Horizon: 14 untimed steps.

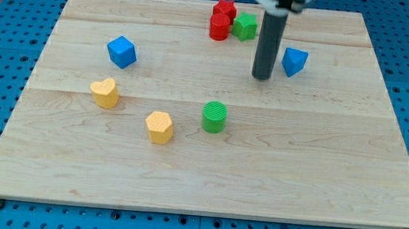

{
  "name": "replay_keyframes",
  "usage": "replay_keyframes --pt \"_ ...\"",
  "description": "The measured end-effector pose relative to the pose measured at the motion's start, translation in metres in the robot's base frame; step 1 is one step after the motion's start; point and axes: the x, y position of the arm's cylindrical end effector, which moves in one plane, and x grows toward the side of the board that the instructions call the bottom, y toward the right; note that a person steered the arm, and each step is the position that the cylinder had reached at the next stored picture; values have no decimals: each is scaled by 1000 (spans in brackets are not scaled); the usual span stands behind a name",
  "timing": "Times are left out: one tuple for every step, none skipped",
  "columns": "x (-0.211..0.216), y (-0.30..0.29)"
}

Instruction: Move the green circle in between the red blocks

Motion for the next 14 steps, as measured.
replay_keyframes --pt "68 -10" --pt "72 -75" --pt "70 -120" --pt "82 -140" --pt "57 -174" --pt "16 -180" --pt "-9 -171" --pt "5 -187" --pt "-20 -214" --pt "-46 -182" --pt "-77 -166" --pt "-120 -166" --pt "-109 -209" --pt "-140 -165"
